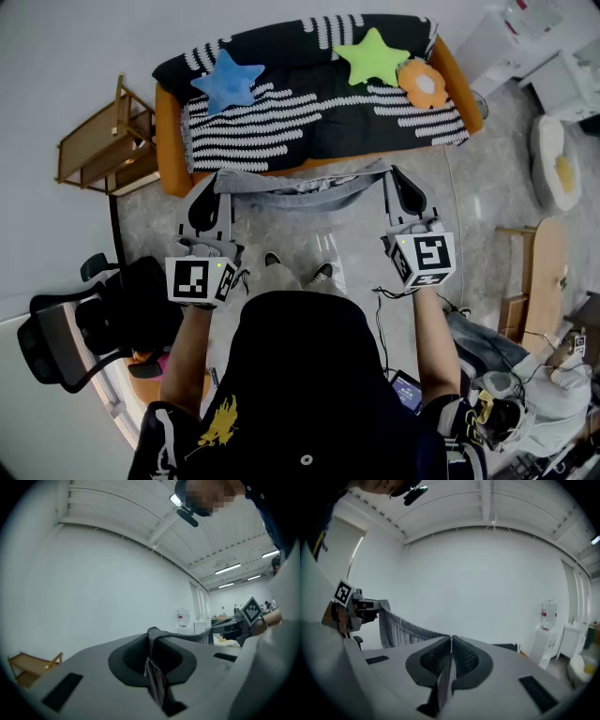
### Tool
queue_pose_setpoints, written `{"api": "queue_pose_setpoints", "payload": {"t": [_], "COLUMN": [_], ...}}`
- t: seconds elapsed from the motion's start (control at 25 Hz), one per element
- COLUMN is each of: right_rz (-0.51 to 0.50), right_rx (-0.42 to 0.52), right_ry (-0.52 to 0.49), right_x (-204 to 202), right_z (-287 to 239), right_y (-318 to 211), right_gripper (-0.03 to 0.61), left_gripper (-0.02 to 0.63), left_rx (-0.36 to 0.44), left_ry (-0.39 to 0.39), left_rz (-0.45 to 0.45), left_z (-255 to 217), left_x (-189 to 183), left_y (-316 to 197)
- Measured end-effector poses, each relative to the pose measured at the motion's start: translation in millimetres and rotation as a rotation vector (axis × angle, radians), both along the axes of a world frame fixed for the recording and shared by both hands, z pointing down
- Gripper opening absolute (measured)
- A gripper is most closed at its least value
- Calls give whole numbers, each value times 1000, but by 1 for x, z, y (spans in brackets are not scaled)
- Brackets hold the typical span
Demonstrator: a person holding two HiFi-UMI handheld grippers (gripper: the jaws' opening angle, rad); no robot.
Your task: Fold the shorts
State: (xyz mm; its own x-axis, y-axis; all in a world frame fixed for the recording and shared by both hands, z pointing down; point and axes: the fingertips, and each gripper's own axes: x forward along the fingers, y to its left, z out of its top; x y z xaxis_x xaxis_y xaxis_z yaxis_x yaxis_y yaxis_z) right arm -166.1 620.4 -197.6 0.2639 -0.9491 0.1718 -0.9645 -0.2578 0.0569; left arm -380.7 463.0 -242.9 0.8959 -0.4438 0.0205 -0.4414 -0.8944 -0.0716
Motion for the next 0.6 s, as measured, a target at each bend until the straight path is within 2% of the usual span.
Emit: {"api": "queue_pose_setpoints", "payload": {"t": [0.12, 0.2, 0.28, 0.44, 0.6], "right_rz": [-4, -3, 17, 68, 121], "right_rx": [23, 29, 33, 26, -76], "right_ry": [101, 109, 99, 69, 125], "right_x": [-23, -34, -39, -48, -55], "right_z": [-33, -45, -50, -50, -40], "right_y": [-18, -17, -8, 1, -8], "right_gripper": [25, 25, 25, 25, 27], "left_gripper": [25, 25, 25, 25, 25], "left_rx": [-102, -144, -133, -62, -70], "left_ry": [119, 139, 115, 73, 27], "left_rz": [-58, -86, -72, -13, 54], "left_z": [11, 16, 14, 1, -12], "left_x": [-25, -35, -36, -38, -41], "left_y": [-17, -15, -11, -20, -34]}}
